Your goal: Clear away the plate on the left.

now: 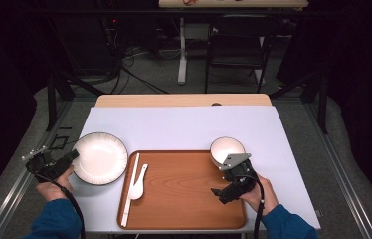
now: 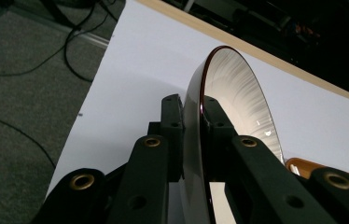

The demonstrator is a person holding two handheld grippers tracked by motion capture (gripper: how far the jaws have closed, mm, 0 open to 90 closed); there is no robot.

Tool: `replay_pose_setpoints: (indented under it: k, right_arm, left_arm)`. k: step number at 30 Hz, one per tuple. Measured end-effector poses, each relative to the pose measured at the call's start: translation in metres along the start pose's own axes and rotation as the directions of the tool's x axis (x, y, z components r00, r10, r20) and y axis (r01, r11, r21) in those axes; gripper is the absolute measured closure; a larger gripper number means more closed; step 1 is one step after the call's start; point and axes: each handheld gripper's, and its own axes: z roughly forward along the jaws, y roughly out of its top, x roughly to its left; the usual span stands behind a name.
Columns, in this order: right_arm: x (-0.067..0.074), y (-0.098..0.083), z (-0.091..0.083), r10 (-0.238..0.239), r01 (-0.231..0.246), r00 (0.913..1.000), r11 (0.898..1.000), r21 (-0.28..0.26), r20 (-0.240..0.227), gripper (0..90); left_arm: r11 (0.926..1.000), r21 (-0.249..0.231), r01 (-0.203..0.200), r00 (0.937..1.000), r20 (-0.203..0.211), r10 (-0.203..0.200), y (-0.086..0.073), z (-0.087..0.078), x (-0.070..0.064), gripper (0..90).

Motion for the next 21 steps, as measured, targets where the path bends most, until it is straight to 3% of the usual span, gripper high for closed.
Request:
replay_pose_setpoints:
  k: [5,7,21]
  right_arm:
    - [-0.001,0.0,0.0,-0.001,0.001,1.0,1.0,0.0,-0.003,0.9]
    - [-0.001,0.0,0.0,0.002,-0.002,1.0,1.0,0.0,-0.002,0.9]
    - [-0.002,-0.001,0.001,0.01,-0.01,0.9999,1.0,-0.001,-0.007,0.9]
  left_arm:
    - [0.9935,-0.01,-0.113,0.9934,-0.017,0.113,0.006,-0.004,-0.014,82.1]
    - [0.9904,-0.02,-0.137,0.9905,-0.018,0.136,0.008,-0.006,-0.018,81.9]
    - [0.9886,-0.064,-0.136,0.9896,0.038,0.139,0.017,-0.019,-0.024,81.9]
